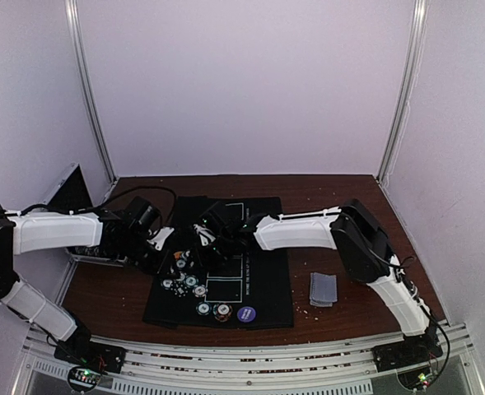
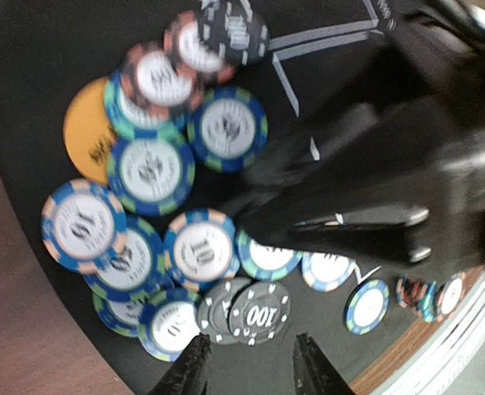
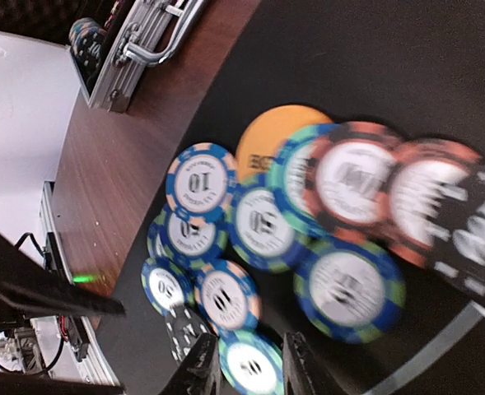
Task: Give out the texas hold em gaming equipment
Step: Adjust the poker chips pile in the big blind area.
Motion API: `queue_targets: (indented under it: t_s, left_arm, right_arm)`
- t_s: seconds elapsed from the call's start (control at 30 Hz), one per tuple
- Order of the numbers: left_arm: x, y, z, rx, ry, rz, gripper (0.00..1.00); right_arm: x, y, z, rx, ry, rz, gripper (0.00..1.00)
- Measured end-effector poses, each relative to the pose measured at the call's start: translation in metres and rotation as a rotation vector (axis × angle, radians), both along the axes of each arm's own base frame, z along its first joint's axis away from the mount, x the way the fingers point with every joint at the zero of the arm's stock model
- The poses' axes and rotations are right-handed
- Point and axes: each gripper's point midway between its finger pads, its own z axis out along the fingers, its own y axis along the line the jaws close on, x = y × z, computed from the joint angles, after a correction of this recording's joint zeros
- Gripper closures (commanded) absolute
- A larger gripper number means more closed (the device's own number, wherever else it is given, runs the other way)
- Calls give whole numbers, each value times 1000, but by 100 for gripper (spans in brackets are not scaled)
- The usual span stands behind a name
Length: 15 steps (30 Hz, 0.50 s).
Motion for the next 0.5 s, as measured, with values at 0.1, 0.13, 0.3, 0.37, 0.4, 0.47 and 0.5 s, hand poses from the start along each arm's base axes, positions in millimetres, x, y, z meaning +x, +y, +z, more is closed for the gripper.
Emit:
queue_targets:
  t_s: [0.1, 0.13, 0.3, 0.37, 0.4, 0.47, 0.5]
  left_arm:
    - [12, -5, 11, -2, -42, -9, 55]
    - [16, -9, 15, -2, -59, -19, 52]
    - [4, -43, 18, 50, -142, -183, 37]
    - [-9, -55, 12, 90, -166, -262, 33]
    - [-14, -58, 8, 111, -174, -294, 32]
    - [-18, -60, -1, 160, -188, -329, 30]
    - [-18, -59, -5, 189, -195, -340, 29]
  right_arm:
    - [11, -29, 22, -18, -36, -41, 66]
    - [16, -39, 32, -19, -51, -59, 65]
    - [36, -97, 92, 2, -158, -152, 61]
    - [41, -117, 105, -1, -189, -186, 61]
    - [42, -125, 106, -9, -198, -199, 60]
    - [41, -136, 102, -32, -206, -215, 60]
    - [38, -141, 97, -48, -205, -218, 60]
